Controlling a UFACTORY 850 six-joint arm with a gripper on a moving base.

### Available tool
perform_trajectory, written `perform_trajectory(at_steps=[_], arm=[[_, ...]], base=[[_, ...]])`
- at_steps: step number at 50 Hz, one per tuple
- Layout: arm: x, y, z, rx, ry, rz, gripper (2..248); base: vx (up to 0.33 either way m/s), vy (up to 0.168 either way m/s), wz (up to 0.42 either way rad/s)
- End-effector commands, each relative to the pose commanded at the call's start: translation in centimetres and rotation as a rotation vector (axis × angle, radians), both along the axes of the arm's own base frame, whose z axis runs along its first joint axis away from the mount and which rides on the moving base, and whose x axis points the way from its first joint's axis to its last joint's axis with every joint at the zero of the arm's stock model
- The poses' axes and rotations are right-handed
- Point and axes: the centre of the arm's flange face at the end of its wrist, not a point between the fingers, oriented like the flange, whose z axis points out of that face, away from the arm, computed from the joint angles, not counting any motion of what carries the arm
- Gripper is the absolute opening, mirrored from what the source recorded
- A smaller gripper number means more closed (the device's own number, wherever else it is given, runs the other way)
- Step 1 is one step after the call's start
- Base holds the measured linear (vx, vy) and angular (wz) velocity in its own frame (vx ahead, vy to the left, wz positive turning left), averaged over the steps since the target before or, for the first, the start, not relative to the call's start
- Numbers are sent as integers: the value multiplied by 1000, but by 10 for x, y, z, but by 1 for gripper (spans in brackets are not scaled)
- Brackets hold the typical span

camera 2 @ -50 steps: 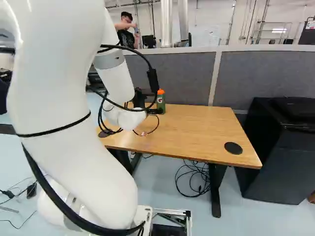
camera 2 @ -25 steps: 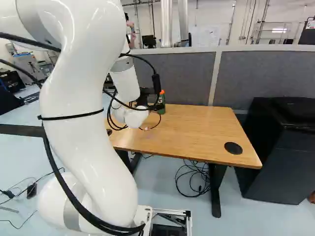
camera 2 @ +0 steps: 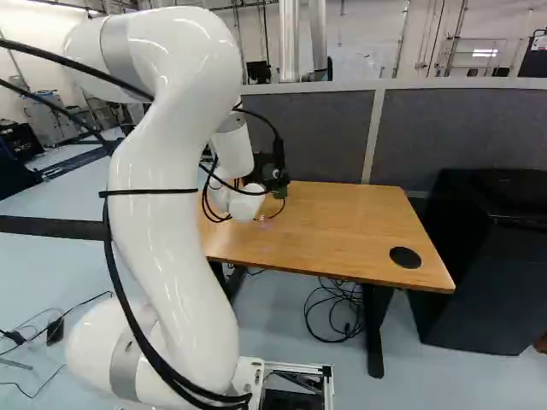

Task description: Pick up the green bottle from the table

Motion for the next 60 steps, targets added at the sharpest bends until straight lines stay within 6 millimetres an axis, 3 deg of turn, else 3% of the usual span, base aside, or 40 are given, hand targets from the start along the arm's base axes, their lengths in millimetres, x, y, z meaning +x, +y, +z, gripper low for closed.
perform_trajectory(at_steps=[38,39,43,44,48,49,54,55,60], arm=[[74,-29,-15,-4,-64,-44,247],[76,-29,-16,-4,-66,-44,227],[81,-30,-17,-4,-71,-46,227],[82,-31,-17,-4,-72,-46,189],[84,-31,-18,-4,-74,-46,189],[84,-31,-18,-4,-74,-46,151],[85,-31,-18,-4,-75,-46,151],[85,-31,-18,-4,-75,-46,118],[85,-31,-18,-4,-75,-46,117]], base=[[0,0,0],[0,0,0],[0,0,0],[0,0,0],[0,0,0],[0,0,0],[0,0,0],[0,0,0],[0,0,0]])
